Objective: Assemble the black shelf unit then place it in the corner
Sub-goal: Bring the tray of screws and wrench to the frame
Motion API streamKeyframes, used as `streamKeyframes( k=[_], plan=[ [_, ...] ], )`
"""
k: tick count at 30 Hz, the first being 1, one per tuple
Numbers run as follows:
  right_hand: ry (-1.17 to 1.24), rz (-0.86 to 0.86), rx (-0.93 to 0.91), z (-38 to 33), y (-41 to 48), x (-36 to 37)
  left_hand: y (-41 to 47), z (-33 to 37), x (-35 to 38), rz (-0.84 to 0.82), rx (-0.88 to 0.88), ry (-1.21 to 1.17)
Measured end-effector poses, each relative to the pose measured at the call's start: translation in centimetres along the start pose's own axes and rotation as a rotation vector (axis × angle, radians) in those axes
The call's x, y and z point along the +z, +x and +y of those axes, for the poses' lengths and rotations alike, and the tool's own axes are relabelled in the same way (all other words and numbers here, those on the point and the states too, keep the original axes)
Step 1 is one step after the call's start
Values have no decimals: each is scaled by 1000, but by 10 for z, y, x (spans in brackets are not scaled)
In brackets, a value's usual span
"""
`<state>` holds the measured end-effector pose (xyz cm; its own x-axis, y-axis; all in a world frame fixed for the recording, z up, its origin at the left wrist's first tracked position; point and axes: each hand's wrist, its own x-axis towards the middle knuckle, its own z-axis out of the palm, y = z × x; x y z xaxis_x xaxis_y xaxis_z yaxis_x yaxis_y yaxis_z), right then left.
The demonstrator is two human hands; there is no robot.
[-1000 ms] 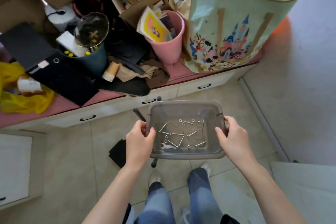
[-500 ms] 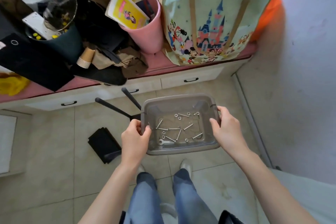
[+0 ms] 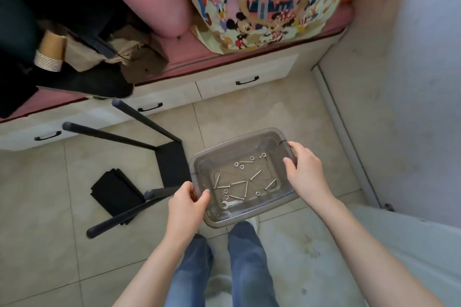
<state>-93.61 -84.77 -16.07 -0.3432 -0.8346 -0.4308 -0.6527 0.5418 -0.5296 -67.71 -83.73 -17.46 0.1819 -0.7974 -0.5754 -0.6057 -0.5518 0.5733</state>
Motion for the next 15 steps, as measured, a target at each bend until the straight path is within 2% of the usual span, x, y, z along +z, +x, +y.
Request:
streamKeyframes(
  k=[9, 15],
  plan=[
    [-30, 63, 13, 94, 115, 172, 141, -125, 117, -160, -115, -91],
    [-136, 61, -36, 155, 194, 289, 238, -199, 178, -261, -181, -139]
  ],
)
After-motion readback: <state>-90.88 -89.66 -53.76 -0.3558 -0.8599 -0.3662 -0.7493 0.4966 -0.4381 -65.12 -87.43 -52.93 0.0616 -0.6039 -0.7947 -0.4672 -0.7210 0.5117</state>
